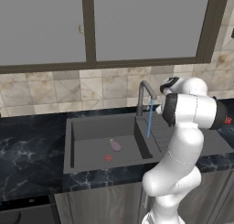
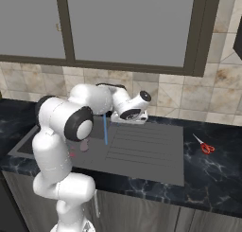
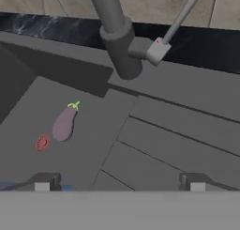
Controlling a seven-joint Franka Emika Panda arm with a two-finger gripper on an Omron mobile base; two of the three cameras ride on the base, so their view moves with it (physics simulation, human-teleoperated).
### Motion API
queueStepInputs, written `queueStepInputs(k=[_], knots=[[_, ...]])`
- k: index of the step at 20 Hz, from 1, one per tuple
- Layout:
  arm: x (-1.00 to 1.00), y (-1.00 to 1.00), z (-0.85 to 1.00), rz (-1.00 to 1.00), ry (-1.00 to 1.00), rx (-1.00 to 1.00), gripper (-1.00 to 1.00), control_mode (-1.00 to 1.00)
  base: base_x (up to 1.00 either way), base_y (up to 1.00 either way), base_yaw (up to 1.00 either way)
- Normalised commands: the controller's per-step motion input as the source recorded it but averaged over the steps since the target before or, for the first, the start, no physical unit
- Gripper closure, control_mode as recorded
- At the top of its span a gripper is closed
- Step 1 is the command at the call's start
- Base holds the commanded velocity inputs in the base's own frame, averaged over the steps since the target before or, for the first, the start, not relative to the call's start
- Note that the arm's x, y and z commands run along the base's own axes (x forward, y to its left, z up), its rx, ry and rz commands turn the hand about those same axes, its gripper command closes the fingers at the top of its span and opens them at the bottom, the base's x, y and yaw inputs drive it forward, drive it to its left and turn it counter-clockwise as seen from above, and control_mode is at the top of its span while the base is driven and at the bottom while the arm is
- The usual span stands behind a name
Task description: Turn on the sink faucet. Then move the eggplant from the counter to the sink. Turn off the sink. Move the vegetable from the sink to the pot next to the stove. Finally move the pot to the front right burner.
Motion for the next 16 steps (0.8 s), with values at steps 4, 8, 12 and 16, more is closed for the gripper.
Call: queueStepInputs(k=[4, 8, 12, 16], knots=[[0.4, 0.0, -0.01, 0.18, -0.2, 0.03, -1.0, -1.0, 0.0, 0.0, 0.0], [0.2, 0.0, -0.12, 0.1, -0.09, 0.0, -1.0, -1.0, 0.0, 0.0, 0.0], [0.42, 0.0, -0.08, 0.06, -0.1, 0.0, -1.0, -1.0, 0.0, 0.0, 0.0], [0.44, 0.0, -0.11, 0.06, -0.17, 0.0, -1.0, -1.0, 0.0, 0.0, 0.0]])
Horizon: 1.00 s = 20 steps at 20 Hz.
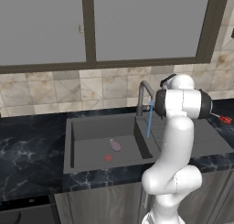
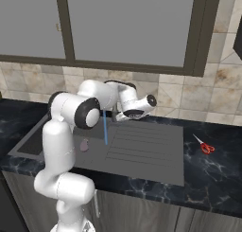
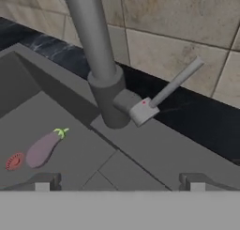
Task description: Turn on the sink faucet. Then move the eggplant from the counter to the sink. Turn off the sink. Move the vegetable from the sink to the pot next to the stove. Finally move the pot to the front right burner.
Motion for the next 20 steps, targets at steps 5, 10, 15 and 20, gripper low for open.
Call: queueStepInputs(k=[5, 10, 15, 20], knots=[[0.35, -0.03, -0.12, 0.1, -0.17, 0.01, -1.0, -1.0, 0.0, 0.0, 0.0], [0.31, -0.12, -0.03, 0.15, -0.12, 0.03, -1.0, -1.0, 0.0, 0.0, 0.0], [0.1, -0.17, 0.0, 0.26, -0.1, 0.06, -1.0, -1.0, 0.0, 0.0, 0.0], [0.11, -0.11, 0.01, 0.27, -0.15, 0.07, -1.0, -1.0, 0.0, 0.0, 0.0]])
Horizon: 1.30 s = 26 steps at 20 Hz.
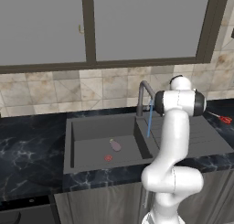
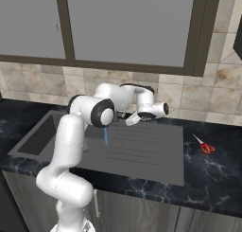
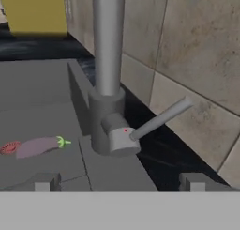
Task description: Turn on the sink faucet. Then move the eggplant from the counter to the sink. Turn off the sink. Move the vegetable from the sink to the pot next to the stove. Finally move the pot to the front right burner.
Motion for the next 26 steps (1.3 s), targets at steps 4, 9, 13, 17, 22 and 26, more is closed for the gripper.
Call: queueStepInputs(k=[4, 9, 13, 17, 22, 26], knots=[[0.06, -0.01, 0.05, 0.21, -0.08, 0.05, -1.0, -1.0, 0.0, 0.0, 0.0], [0.11, 0.19, 0.01, 0.13, 0.0, 0.0, -1.0, -1.0, 0.0, 0.0, 0.0], [0.2, 0.25, 0.0, 0.08, 0.01, 0.0, -1.0, -1.0, 0.0, 0.0, 0.0], [0.2, 0.25, 0.0, 0.08, 0.04, 0.0, -1.0, -1.0, 0.0, 0.0, 0.0], [0.14, 0.2, 0.0, 0.1, 0.03, 0.0, -1.0, -1.0, 0.0, 0.0, 0.0], [0.03, 0.09, 0.04, 0.11, 0.01, 0.0, -1.0, -1.0, 0.0, 0.0, 0.0]])
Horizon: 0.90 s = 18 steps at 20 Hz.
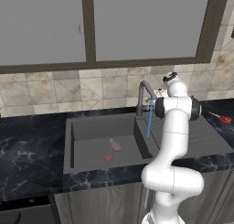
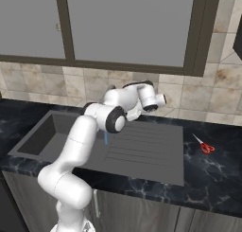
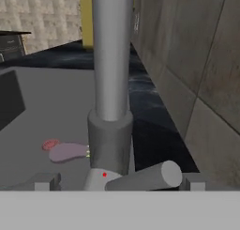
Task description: Turn on the sink faucet. Then move the eggplant from the counter to the sink. Turn off the sink. Move the vegetable from the sink to the pot next to the stove. Finally move the pot to the front right burner.
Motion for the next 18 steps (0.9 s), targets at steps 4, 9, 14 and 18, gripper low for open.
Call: queueStepInputs(k=[4, 9, 14, 18], knots=[[0.0, 0.08, 0.09, 0.11, 0.0, 0.0, -1.0, -1.0, 0.0, 0.0, 0.0], [-0.03, 0.18, 0.22, 0.04, 0.0, 0.0, -1.0, -1.0, 0.0, 0.0, 0.0], [-0.02, 0.51, 0.33, -0.06, 0.0, 0.0, -1.0, -1.0, 0.0, 0.0, 0.0], [-0.01, 0.7, 0.35, -0.15, 0.0, -0.02, -1.0, -1.0, 0.0, 0.0, 0.0]])
